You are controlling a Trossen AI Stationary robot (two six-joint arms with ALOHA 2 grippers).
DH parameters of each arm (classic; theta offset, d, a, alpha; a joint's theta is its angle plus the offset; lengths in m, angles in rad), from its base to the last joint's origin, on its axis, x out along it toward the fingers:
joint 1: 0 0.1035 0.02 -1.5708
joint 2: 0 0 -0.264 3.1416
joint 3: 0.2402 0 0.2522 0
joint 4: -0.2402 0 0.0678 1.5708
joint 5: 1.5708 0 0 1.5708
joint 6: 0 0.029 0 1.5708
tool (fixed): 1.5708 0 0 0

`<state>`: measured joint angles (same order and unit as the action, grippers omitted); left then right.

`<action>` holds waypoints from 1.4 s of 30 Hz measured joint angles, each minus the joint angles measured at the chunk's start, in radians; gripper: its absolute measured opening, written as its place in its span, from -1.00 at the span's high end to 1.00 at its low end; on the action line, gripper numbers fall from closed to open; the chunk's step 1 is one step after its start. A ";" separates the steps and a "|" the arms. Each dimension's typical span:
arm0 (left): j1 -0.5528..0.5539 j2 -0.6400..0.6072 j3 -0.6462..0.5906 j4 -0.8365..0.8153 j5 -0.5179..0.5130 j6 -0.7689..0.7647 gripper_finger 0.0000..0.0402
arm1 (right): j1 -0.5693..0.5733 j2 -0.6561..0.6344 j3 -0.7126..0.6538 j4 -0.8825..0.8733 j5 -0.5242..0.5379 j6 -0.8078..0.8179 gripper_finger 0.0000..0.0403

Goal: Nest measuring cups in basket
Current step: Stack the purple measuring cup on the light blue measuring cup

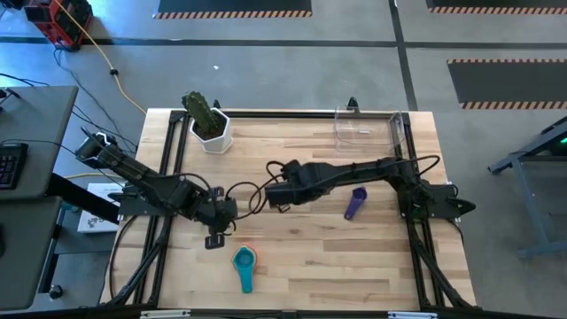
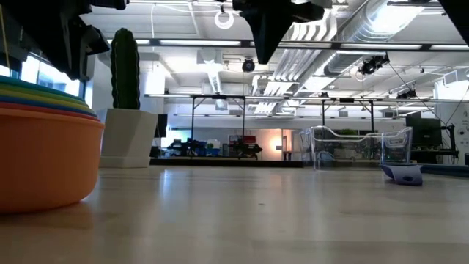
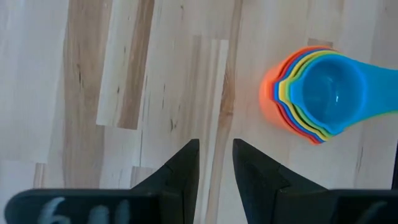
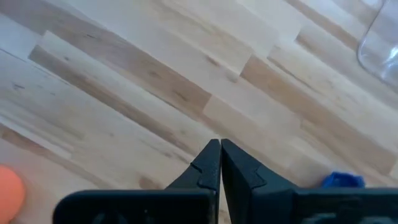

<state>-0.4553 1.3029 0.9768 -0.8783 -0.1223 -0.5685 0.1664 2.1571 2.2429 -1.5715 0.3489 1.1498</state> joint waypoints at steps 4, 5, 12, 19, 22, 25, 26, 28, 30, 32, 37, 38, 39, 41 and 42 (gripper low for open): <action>0.019 0.000 0.000 0.000 0.001 -0.003 0.56 | -0.034 0.000 0.000 0.000 0.012 -0.062 0.98; 0.023 0.000 0.000 0.000 0.000 -0.004 0.56 | -0.042 0.000 0.000 0.000 0.017 -0.081 0.98; 0.056 0.000 0.000 0.000 0.001 -0.013 0.56 | -0.102 0.000 0.000 0.000 0.017 -0.233 0.98; 0.094 0.000 0.000 -0.029 0.001 -0.054 0.56 | -0.155 -0.006 0.000 0.000 0.017 -0.367 0.98; 0.113 0.000 0.000 -0.054 0.001 -0.074 0.56 | -0.168 -0.006 0.000 0.000 0.011 -0.424 0.98; 0.130 0.000 0.000 -0.060 0.000 -0.075 0.56 | -0.177 -0.006 0.000 0.000 0.007 -0.481 0.98; 0.135 0.000 0.000 -0.060 0.000 -0.075 0.56 | -0.179 -0.006 0.000 0.000 0.007 -0.504 0.98; 0.144 0.000 0.000 -0.060 0.000 -0.075 0.56 | -0.181 -0.006 0.000 0.000 0.006 -0.552 0.98; 0.151 0.000 0.000 -0.060 0.001 -0.076 0.56 | -0.180 -0.006 0.000 0.000 0.006 -0.597 0.98; 0.159 0.000 0.000 -0.060 0.001 -0.078 0.56 | -0.180 -0.006 0.000 0.000 0.006 -0.635 0.98; 0.171 0.000 0.000 -0.060 0.001 -0.085 0.56 | -0.180 -0.006 0.000 0.001 0.006 -0.689 0.98; 0.173 0.000 0.000 -0.060 0.001 -0.085 0.56 | -0.180 -0.006 0.000 0.001 0.006 -0.696 0.98; 0.175 0.000 0.000 -0.060 0.001 -0.085 0.56 | -0.180 -0.006 0.000 0.001 0.006 -0.704 0.98; 0.177 0.000 0.000 -0.060 0.001 -0.085 0.56 | -0.180 -0.006 0.000 0.001 0.006 -0.713 0.98; 0.177 0.000 0.000 -0.060 0.001 -0.085 0.56 | -0.180 -0.005 0.000 0.001 0.006 -0.716 0.98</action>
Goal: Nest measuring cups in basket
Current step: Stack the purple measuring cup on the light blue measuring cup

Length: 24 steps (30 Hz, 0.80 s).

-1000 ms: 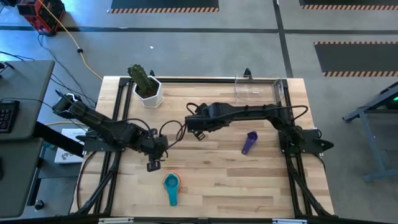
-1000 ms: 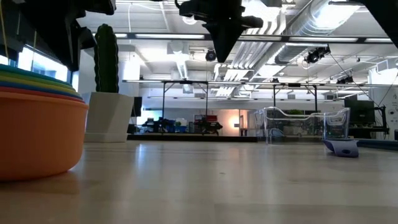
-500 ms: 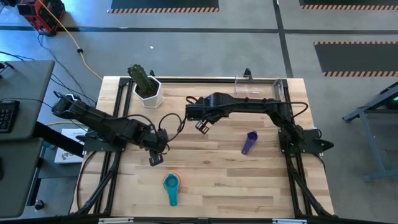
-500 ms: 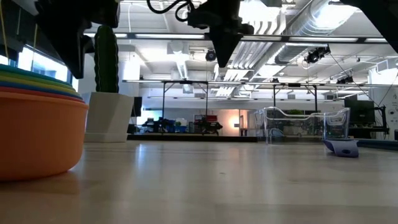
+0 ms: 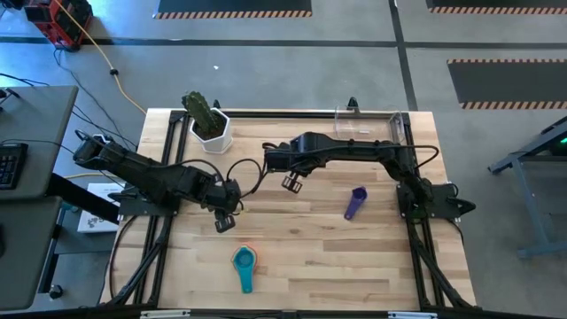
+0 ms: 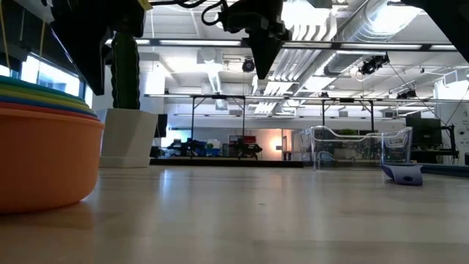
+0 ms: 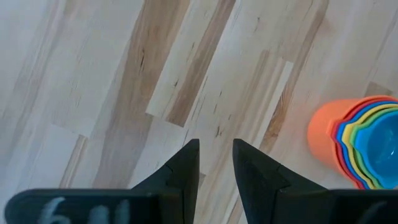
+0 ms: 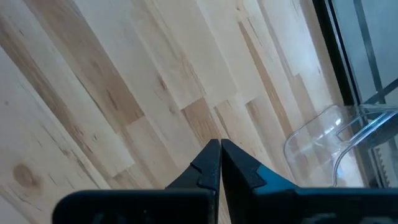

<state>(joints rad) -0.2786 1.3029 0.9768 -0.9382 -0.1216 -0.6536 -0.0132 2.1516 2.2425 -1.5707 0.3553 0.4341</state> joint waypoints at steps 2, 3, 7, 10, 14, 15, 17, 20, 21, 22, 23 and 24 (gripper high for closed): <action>0.001 0.000 0.000 0.000 0.000 0.000 0.56 | 0.002 0.000 0.000 0.000 -0.002 -0.010 0.98; 0.001 0.000 0.000 0.000 0.000 0.000 0.56 | 0.002 -0.004 0.000 0.000 -0.006 -0.015 0.98; 0.001 0.000 0.000 0.000 0.000 0.001 0.56 | 0.003 -0.034 0.000 0.000 0.001 -0.017 0.98; 0.001 0.000 0.000 -0.003 0.000 0.001 0.56 | 0.003 -0.064 0.000 0.000 0.019 -0.017 0.98; 0.001 0.000 0.000 -0.005 0.000 0.002 0.56 | 0.002 -0.101 -0.004 0.002 0.041 -0.013 0.98; 0.001 0.000 0.000 -0.005 0.000 0.003 0.56 | 0.002 -0.117 -0.024 0.006 0.052 -0.007 0.98; 0.001 0.000 0.000 -0.007 0.000 0.003 0.56 | 0.002 -0.172 -0.114 0.005 0.070 0.028 0.98; 0.001 0.000 0.000 -0.007 0.000 0.003 0.56 | 0.004 -0.289 -0.330 -0.002 0.097 0.126 0.98; 0.001 0.000 0.000 -0.007 0.000 0.003 0.56 | 0.008 -0.330 -0.399 -0.002 0.098 0.164 0.98; 0.002 0.000 0.000 -0.007 -0.001 0.003 0.56 | 0.012 -0.370 -0.464 0.000 0.097 0.203 0.98; 0.004 0.000 0.000 -0.007 -0.001 0.004 0.56 | 0.015 -0.412 -0.521 0.002 0.092 0.244 0.98; 0.007 0.000 0.000 -0.007 -0.001 0.006 0.56 | 0.016 -0.454 -0.575 0.005 0.078 0.287 0.98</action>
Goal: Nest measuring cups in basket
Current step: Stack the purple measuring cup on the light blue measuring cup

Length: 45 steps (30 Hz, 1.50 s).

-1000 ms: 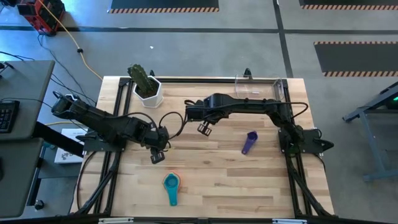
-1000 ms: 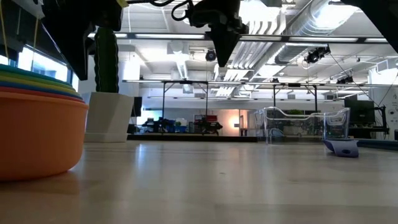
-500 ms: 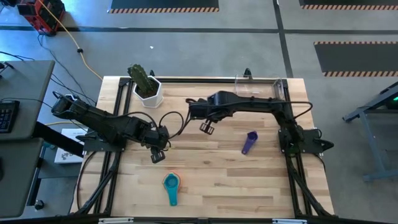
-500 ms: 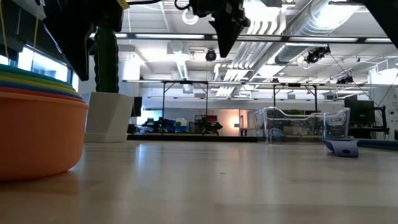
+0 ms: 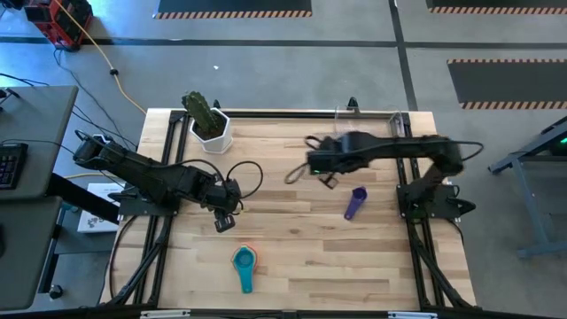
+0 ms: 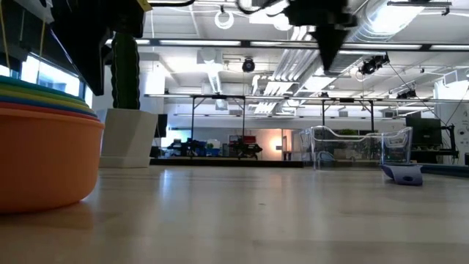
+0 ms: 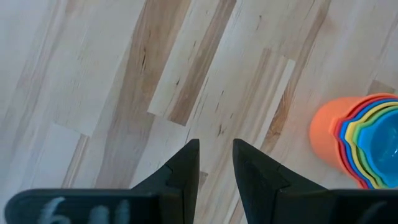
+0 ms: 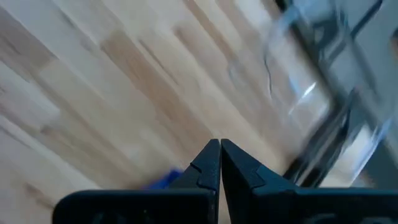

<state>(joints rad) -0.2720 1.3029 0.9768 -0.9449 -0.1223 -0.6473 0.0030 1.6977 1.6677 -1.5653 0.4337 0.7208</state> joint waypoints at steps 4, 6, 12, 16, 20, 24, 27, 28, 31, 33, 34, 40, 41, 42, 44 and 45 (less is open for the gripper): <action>0.019 0.000 0.000 0.003 -0.001 0.004 0.56 | 0.006 -0.150 -0.194 0.042 -0.061 0.173 0.98; 0.030 0.000 0.000 0.003 -0.002 0.004 0.56 | 0.016 -0.220 -0.276 0.079 -0.070 0.261 0.98; 0.054 0.000 0.000 0.005 -0.002 0.004 0.56 | 0.046 -0.378 -0.466 0.157 -0.121 0.481 0.97; 0.063 0.000 0.000 0.008 -0.002 0.004 0.56 | 0.046 -0.436 -0.567 0.223 -0.166 0.546 0.90; 0.063 0.000 0.000 0.008 -0.001 0.004 0.56 | 0.046 -0.457 -0.671 0.335 -0.200 0.594 0.70; 0.063 0.000 0.000 0.008 -0.001 0.006 0.56 | 0.046 -0.454 -0.770 0.488 -0.230 0.669 0.47; 0.063 0.000 0.000 0.008 -0.003 0.030 0.56 | 0.046 -0.454 -0.839 0.624 -0.272 0.702 0.35; 0.063 0.000 0.000 0.008 -0.009 0.039 0.56 | 0.046 -0.454 -0.862 0.676 -0.288 0.708 0.32; 0.063 0.000 0.000 0.015 -0.027 0.067 0.56 | 0.046 -0.454 -0.925 0.799 -0.309 0.759 0.29; 0.065 0.000 0.000 0.027 -0.029 0.082 0.56 | 0.046 -0.454 -0.963 0.854 -0.316 0.792 0.28; 0.069 0.000 0.000 0.033 -0.029 0.083 0.56 | 0.046 -0.454 -0.978 0.872 -0.321 0.807 0.28; 0.093 0.000 0.000 0.032 -0.029 0.083 0.56 | 0.044 -0.453 -1.012 0.872 -0.311 0.826 0.28; 0.098 0.000 0.000 0.032 -0.029 0.084 0.56 | 0.043 -0.453 -1.012 0.870 -0.294 0.825 0.28; 0.101 0.000 0.000 0.031 -0.029 0.084 0.56 | 0.040 -0.450 -1.012 0.871 -0.274 0.824 0.28; 0.109 0.000 0.000 0.032 -0.029 0.084 0.56 | 0.032 -0.435 -1.012 0.871 -0.248 0.820 0.28; 0.113 0.000 0.000 0.031 -0.029 0.090 0.56 | 0.028 -0.424 -1.012 0.870 -0.244 0.811 0.28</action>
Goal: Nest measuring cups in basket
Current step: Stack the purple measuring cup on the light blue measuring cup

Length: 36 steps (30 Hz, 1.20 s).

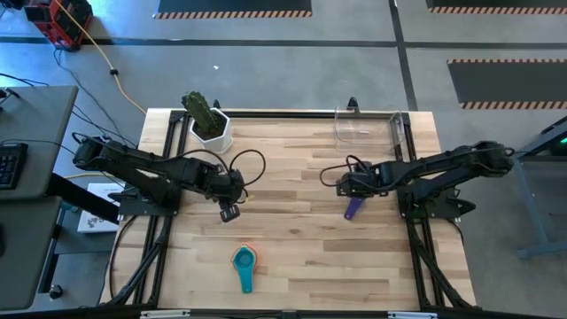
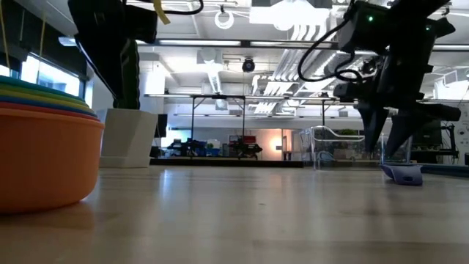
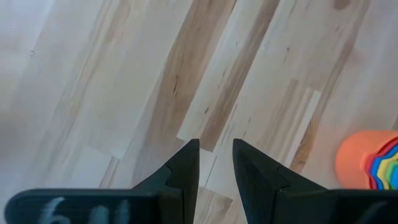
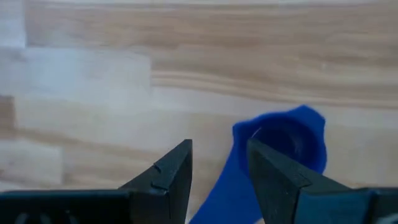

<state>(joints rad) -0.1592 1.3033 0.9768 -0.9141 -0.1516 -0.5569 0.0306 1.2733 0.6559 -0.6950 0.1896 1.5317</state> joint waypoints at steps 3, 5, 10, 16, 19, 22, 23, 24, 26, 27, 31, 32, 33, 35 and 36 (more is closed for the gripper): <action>0.009 0.000 0.000 -0.001 0.000 0.019 0.56 | -0.010 0.051 0.000 -0.002 -0.016 -0.014 0.28; 0.011 0.000 0.000 -0.001 0.000 0.019 0.56 | -0.011 0.086 0.000 0.004 -0.027 -0.014 0.28; 0.011 0.000 0.000 -0.001 0.000 0.034 0.56 | -0.011 0.157 0.000 0.041 -0.039 -0.014 0.30; 0.011 0.000 0.000 -0.002 0.002 0.035 0.56 | -0.011 0.183 0.003 0.056 -0.060 -0.010 0.64; 0.008 0.000 0.000 -0.002 0.025 0.017 0.56 | -0.011 0.183 0.015 0.047 -0.059 -0.020 0.90; -0.006 0.000 0.000 -0.008 0.059 0.018 0.56 | -0.011 0.184 0.037 0.013 -0.060 -0.040 0.93; -0.012 0.000 0.000 -0.015 0.066 0.017 0.56 | -0.011 0.185 0.048 -0.004 -0.062 -0.041 0.91; -0.020 0.000 0.000 -0.022 0.067 0.013 0.56 | -0.011 0.185 0.059 -0.021 -0.065 -0.049 0.91; -0.038 0.000 0.000 -0.039 0.068 0.008 0.56 | -0.011 0.185 0.088 -0.050 -0.067 -0.071 0.94; -0.049 0.000 0.000 -0.052 0.068 0.004 0.56 | -0.011 0.185 0.101 -0.061 -0.066 -0.082 0.97; -0.102 0.000 0.000 -0.094 0.068 -0.058 0.56 | 0.000 0.185 0.159 -0.095 -0.036 -0.124 0.97; -0.118 0.000 0.000 -0.100 0.068 -0.073 0.56 | 0.005 0.185 0.175 -0.106 -0.024 -0.128 0.97; -0.135 0.000 0.000 -0.104 0.068 -0.089 0.56 | 0.010 0.185 0.188 -0.117 -0.012 -0.138 0.98; -0.172 0.000 0.000 -0.110 0.068 -0.123 0.56 | 0.021 0.185 0.220 -0.138 0.012 -0.152 0.98; -0.192 0.000 0.000 -0.113 0.070 -0.140 0.56 | 0.025 0.185 0.237 -0.144 0.021 -0.153 0.98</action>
<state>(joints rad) -0.3516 1.3033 0.9768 -1.0271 -0.0818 -0.6972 0.0561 1.4586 0.8927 -0.8386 0.2102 1.3786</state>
